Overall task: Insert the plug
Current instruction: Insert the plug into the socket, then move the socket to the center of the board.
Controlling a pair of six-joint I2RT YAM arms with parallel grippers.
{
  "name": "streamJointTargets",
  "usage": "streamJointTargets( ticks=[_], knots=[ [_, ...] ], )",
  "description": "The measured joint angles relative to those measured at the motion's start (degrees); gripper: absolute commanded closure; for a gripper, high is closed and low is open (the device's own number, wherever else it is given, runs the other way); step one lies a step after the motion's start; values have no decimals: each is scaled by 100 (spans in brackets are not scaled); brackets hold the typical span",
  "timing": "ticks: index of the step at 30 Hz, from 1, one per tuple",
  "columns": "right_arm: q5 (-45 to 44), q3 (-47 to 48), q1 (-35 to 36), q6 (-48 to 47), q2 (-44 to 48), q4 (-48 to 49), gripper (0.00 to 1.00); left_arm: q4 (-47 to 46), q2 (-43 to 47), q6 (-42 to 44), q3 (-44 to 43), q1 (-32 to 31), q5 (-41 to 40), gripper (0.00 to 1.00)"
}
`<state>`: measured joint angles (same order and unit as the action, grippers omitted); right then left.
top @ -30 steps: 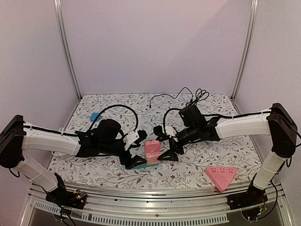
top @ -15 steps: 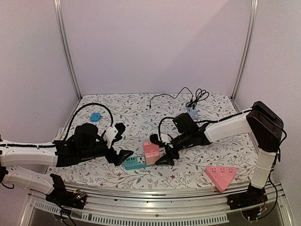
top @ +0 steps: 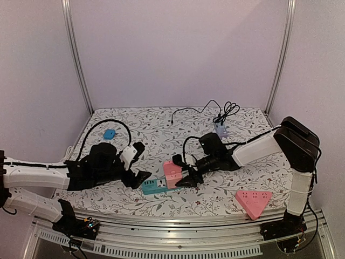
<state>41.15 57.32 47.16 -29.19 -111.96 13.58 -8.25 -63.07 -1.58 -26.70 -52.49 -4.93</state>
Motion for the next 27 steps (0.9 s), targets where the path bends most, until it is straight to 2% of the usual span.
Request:
streamJointTargets(
  ticks=[3, 6, 12, 22, 27],
  knots=[
    [-76, -87, 0, 33, -9, 153, 22, 243, -557, 4, -195, -7, -212, 19],
    [-197, -225, -7, 70, -17, 271, 14, 588, -1353, 31, -625, -92, -352, 17],
    [-404, -595, -11, 175, 118, 319, 9, 1220, -2354, 214, -1300, -505, -334, 9],
    [-638, -1307, -105, 494, 1626, 352, 7, 2728, -2511, 704, -2302, -538, -448, 6],
    [-807, -1587, -107, 623, 2203, 348, 6, 3276, -2549, 870, -2413, -531, -426, 6]
  ],
)
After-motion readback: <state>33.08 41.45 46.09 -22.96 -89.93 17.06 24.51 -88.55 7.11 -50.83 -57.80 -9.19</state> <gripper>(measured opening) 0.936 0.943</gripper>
